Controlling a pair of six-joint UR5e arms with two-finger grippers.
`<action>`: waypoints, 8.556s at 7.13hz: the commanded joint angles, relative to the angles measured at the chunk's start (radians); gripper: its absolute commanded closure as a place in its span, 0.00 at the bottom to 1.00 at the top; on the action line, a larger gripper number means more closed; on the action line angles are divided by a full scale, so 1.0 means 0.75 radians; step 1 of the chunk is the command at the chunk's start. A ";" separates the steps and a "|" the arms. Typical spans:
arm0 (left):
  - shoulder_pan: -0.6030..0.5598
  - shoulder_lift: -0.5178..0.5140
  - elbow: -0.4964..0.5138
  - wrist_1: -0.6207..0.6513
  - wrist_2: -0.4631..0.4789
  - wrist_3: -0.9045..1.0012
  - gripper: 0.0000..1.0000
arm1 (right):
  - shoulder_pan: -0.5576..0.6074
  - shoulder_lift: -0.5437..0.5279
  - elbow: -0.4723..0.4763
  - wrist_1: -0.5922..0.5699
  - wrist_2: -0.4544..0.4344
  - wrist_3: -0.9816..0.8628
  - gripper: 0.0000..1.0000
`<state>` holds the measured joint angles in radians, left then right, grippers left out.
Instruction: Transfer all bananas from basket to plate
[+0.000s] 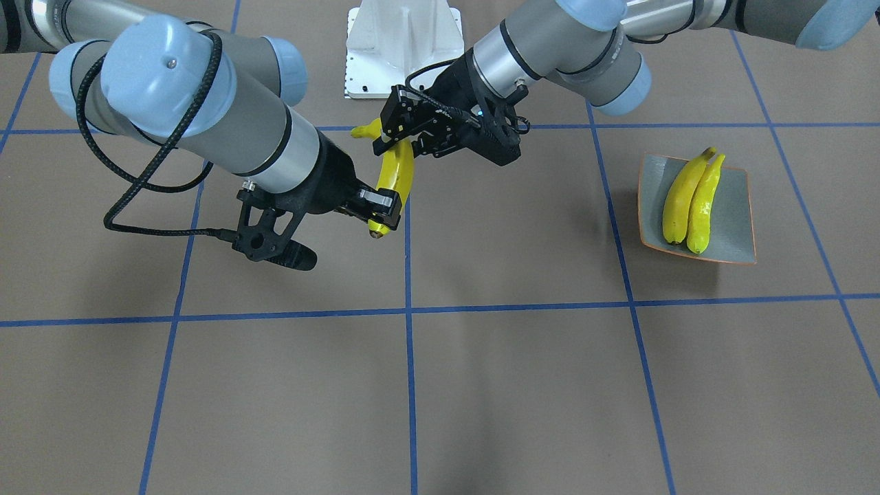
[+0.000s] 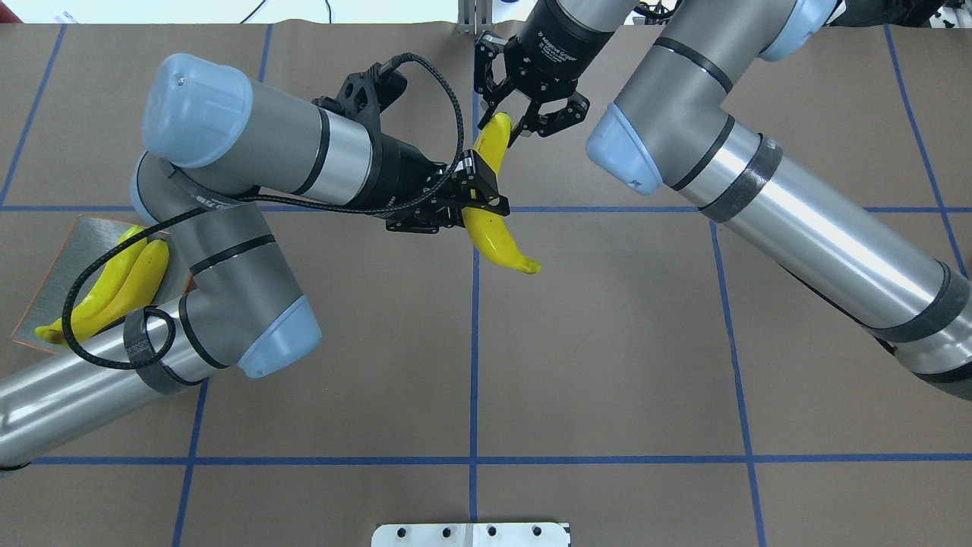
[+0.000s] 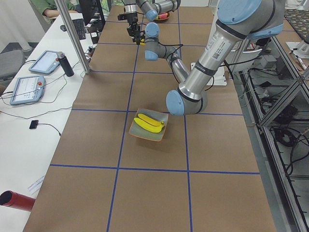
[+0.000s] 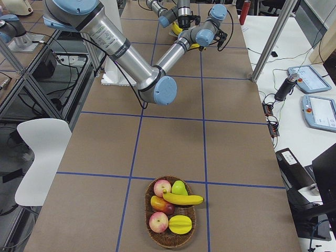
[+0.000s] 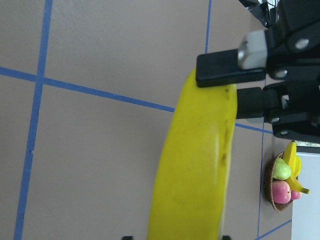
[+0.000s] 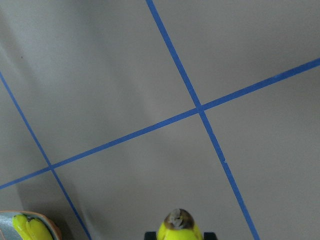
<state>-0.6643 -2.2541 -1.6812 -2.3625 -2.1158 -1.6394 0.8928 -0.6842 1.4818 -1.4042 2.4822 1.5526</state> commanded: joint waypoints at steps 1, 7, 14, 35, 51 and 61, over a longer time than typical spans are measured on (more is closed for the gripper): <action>0.000 0.007 0.000 -0.014 -0.001 0.008 1.00 | 0.002 0.000 -0.002 0.015 0.032 0.000 0.91; -0.004 0.013 0.002 0.000 -0.001 0.010 1.00 | 0.012 -0.034 0.045 0.101 0.012 0.012 0.00; -0.371 0.679 -0.197 -0.104 -0.594 0.233 1.00 | 0.123 -0.284 0.186 0.101 -0.170 -0.119 0.00; -0.528 0.787 0.256 -0.388 -0.995 0.637 0.04 | 0.133 -0.284 0.166 0.099 -0.170 -0.127 0.00; -0.509 0.398 0.290 -0.331 -0.365 0.184 0.01 | 0.865 -1.023 -0.310 0.306 -0.403 -1.714 0.00; -0.509 0.392 0.339 -0.343 -0.368 0.188 0.01 | 0.726 -1.041 -0.476 0.347 -0.395 -1.712 0.01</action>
<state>-1.0462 -1.9604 -1.4295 -2.6190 -2.3915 -1.4989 1.4458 -1.4662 1.1309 -1.1432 2.1884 0.2714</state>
